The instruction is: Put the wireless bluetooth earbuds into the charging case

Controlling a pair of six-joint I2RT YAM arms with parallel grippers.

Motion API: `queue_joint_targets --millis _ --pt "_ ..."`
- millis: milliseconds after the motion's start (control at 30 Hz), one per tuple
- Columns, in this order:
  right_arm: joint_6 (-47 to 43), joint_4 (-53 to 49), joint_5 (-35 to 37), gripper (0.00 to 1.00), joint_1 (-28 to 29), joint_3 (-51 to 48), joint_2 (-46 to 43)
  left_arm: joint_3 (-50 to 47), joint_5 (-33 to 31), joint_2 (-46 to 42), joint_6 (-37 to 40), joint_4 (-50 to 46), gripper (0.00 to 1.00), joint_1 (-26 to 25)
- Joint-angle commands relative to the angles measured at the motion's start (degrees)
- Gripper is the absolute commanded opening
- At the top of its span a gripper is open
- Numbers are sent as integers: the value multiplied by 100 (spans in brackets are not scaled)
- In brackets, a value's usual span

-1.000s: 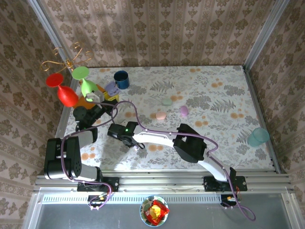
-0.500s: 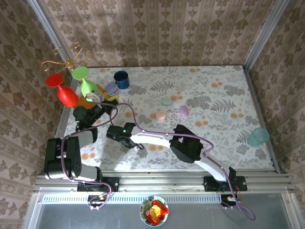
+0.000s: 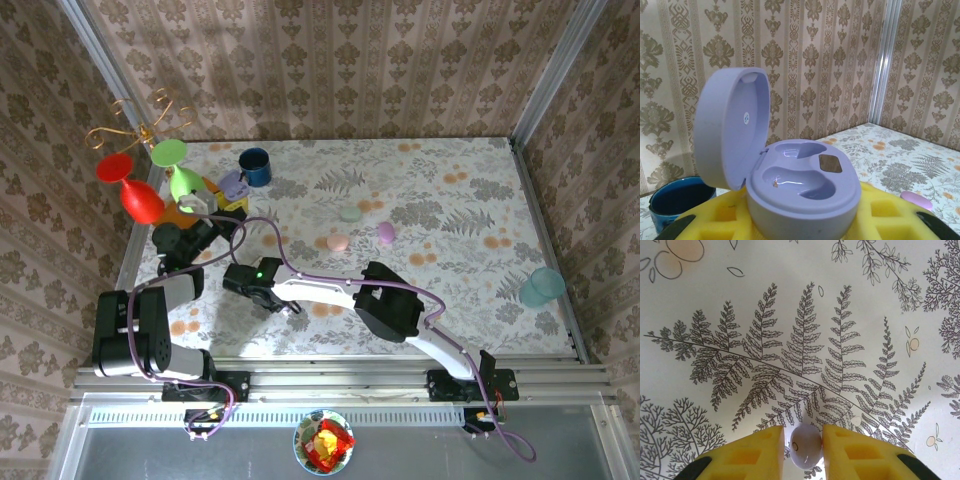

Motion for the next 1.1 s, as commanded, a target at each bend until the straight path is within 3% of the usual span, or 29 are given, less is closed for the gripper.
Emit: queue_joint_targets --millis 0,267,667,800,1067 --pt "-81 -289 202 27 25 188 180 23 89 -193 -26 147 32 13" --pt "-193 -470 243 30 25 324 309 23 114 -202 -55 149 32 13" --pt "-237 -469 199 21 14 337 160 15 125 -162 -7 145 32 17" --pt "-130 93 -83 20 -102 -357 -517 -20 173 -44 292 147 33 -47" --pt "380 1793 -850 20 -749 -2764 -2511 68 210 184 536 147 32 -319"
